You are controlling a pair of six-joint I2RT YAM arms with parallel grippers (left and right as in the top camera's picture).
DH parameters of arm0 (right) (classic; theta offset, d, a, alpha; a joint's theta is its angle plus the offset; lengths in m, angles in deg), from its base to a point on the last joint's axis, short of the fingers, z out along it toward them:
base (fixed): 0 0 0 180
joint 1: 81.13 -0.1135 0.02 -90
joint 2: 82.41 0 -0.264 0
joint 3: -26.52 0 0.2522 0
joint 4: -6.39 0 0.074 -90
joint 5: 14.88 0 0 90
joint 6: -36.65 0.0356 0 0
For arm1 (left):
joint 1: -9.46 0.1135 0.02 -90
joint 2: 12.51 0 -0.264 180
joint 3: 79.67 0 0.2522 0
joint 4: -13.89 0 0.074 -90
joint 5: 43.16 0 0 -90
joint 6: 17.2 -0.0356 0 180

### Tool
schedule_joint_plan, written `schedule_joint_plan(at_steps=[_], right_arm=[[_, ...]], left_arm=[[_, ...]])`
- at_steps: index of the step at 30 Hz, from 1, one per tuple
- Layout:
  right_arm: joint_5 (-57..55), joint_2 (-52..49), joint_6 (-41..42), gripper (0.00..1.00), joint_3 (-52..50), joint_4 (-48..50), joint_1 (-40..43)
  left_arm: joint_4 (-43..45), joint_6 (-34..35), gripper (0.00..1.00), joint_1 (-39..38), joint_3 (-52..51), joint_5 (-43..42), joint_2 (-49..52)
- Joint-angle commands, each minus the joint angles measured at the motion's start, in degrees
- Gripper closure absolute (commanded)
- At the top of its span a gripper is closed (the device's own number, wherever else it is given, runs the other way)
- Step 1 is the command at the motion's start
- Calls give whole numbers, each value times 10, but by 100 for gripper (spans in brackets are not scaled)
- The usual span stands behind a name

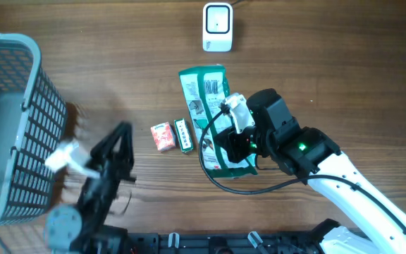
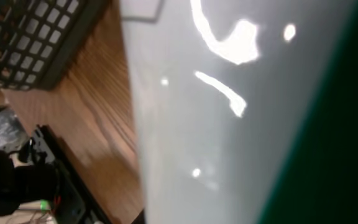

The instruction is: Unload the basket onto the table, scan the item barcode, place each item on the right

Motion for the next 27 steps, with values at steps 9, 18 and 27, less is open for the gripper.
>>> schedule_joint_plan(at_steps=[9,18,27], right_arm=[[9,9,13,96,14,-4,2],[-9,9,16,96,14,-5,2],[-9,9,26,96,14,-4,2]], left_arm=[[818,638,96,38,31,-365,694],[888,555,96,49,38,-515,747],[822,424,96,26,45,-538,747]])
